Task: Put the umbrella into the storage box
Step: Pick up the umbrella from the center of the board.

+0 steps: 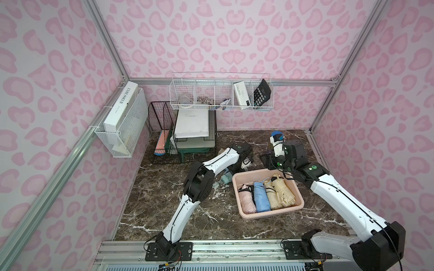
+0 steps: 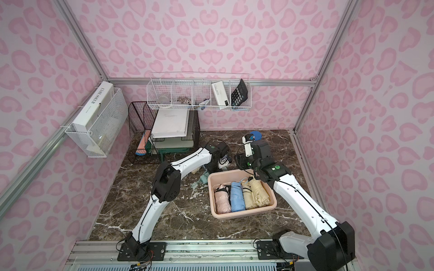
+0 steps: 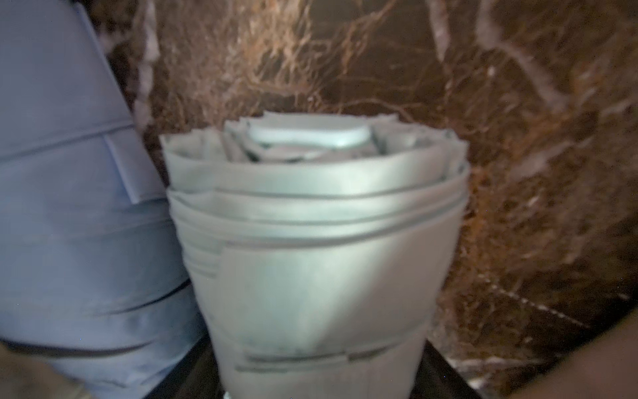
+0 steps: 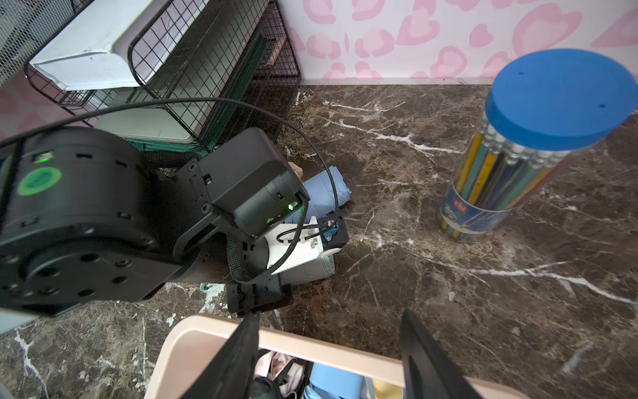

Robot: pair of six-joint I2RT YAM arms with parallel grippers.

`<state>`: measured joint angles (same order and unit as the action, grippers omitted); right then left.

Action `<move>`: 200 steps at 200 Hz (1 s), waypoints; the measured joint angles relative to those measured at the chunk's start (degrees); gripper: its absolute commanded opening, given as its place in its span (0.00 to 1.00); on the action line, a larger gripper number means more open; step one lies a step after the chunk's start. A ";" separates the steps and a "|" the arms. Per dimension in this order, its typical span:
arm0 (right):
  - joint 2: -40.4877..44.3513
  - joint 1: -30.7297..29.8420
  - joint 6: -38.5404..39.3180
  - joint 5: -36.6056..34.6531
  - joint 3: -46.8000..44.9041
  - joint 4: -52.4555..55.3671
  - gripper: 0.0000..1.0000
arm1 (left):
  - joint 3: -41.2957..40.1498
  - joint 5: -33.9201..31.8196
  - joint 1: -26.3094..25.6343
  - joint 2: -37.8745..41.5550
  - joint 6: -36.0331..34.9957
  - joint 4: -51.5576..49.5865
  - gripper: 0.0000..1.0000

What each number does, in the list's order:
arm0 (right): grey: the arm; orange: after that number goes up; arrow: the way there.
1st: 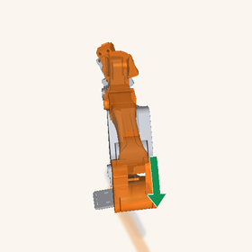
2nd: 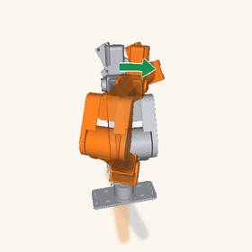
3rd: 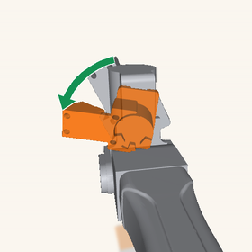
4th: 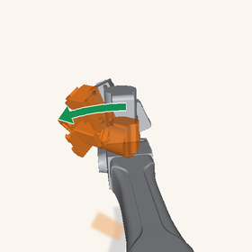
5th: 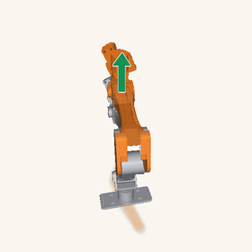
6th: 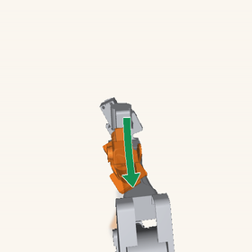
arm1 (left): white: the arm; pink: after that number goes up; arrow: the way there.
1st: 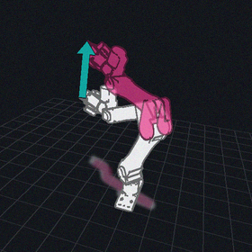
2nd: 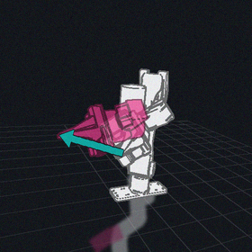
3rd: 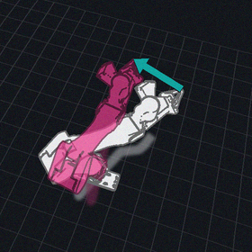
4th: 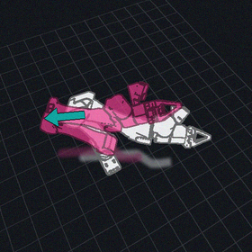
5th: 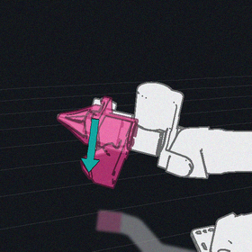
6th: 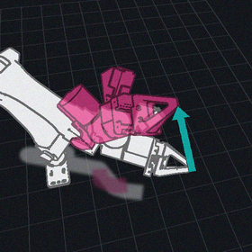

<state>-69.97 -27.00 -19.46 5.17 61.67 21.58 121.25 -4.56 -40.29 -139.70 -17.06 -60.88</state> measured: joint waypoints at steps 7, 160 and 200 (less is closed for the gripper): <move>0.00 0.00 0.02 0.00 0.00 0.00 0.58 | 0.04 0.02 -0.04 -0.09 -0.02 -0.04 0.66; 2.73 0.20 -1.18 -0.07 -2.97 -1.73 0.58 | -1.92 -3.61 0.11 5.60 0.46 0.24 0.33; 3.98 2.01 -3.08 1.09 -3.56 -3.61 0.58 | -5.22 -5.05 0.22 10.80 0.68 0.42 0.31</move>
<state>-66.00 -24.99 -22.55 6.26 58.11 17.98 116.03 -9.61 -40.07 -128.90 -16.38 -60.47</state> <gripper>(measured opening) 0.581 0.476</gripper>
